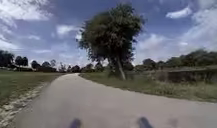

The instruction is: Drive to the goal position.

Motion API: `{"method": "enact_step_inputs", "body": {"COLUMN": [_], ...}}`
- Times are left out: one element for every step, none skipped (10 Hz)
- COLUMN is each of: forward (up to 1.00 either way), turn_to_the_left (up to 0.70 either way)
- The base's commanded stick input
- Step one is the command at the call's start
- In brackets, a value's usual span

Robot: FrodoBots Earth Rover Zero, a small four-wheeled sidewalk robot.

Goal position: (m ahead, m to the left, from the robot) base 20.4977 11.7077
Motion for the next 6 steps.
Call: {"method": "enact_step_inputs", "body": {"forward": [0.69, 0.69, 0.69, 0.69, 0.69, 0.69], "turn_to_the_left": [0.03, 0.03, 0.34, 0.34, 0.34, 0.34]}}
